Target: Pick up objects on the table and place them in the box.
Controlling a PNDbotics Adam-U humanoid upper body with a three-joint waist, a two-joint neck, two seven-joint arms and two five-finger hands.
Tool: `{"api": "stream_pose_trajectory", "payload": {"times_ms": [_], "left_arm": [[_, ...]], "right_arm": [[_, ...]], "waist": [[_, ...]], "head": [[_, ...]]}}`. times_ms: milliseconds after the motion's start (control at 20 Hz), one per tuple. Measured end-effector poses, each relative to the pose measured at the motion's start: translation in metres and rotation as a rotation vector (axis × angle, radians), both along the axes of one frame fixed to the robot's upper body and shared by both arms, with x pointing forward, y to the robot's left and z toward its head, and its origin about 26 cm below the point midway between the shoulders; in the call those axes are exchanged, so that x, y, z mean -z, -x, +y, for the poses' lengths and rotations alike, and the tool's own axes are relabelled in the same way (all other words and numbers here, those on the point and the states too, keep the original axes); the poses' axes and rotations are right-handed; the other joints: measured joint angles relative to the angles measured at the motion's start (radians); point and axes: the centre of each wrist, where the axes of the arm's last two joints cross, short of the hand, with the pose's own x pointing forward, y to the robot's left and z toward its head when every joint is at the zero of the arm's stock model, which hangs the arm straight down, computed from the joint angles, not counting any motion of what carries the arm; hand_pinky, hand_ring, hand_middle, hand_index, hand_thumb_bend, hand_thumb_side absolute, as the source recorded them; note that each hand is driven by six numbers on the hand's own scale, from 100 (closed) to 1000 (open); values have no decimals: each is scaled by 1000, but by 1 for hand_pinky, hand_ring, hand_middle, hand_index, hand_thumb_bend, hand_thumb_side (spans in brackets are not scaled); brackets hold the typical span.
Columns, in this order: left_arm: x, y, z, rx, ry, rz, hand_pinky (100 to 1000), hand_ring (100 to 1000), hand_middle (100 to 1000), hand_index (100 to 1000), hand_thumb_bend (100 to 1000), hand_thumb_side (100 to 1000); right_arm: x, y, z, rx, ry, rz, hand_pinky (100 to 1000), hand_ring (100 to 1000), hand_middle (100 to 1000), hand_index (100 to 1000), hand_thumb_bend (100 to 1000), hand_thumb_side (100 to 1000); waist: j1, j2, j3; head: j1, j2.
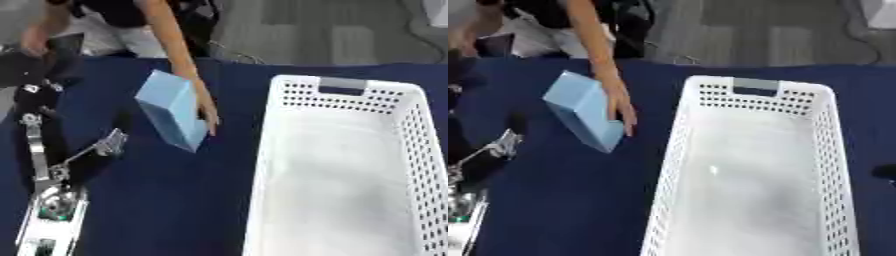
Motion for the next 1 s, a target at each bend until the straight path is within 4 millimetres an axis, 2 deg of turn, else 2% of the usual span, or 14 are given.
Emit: {"api": "stream_pose_trajectory", "payload": {"times_ms": [50, 200, 950, 1000], "left_arm": [[1, 0, -1, -9, 3, 10, 671, 836, 821, 916, 692, 167], [4, 2, 0, -50, 1, 50, 707, 867, 866, 953, 718, 162], [4, 2, 0, -125, 1, 121, 697, 861, 854, 938, 678, 120], [4, 1, 0, -125, 0, 124, 681, 852, 844, 925, 100, 592]], "right_arm": [[0, 0, 0, 3, 1, -1, 896, 782, 832, 1000, 100, 797], [0, 0, 0, 7, 4, -4, 895, 782, 831, 1000, 100, 798], [0, 0, 0, 15, -2, -8, 892, 781, 831, 1000, 100, 798], [0, 0, 0, 15, -3, -8, 892, 781, 832, 1000, 100, 798]], "waist": [[0, 1, 0], [0, 6, 0], [-6, 8, 3], [-6, 8, 3]], "head": [[0, 3], [0, 9], [0, 29], [0, 32]]}}
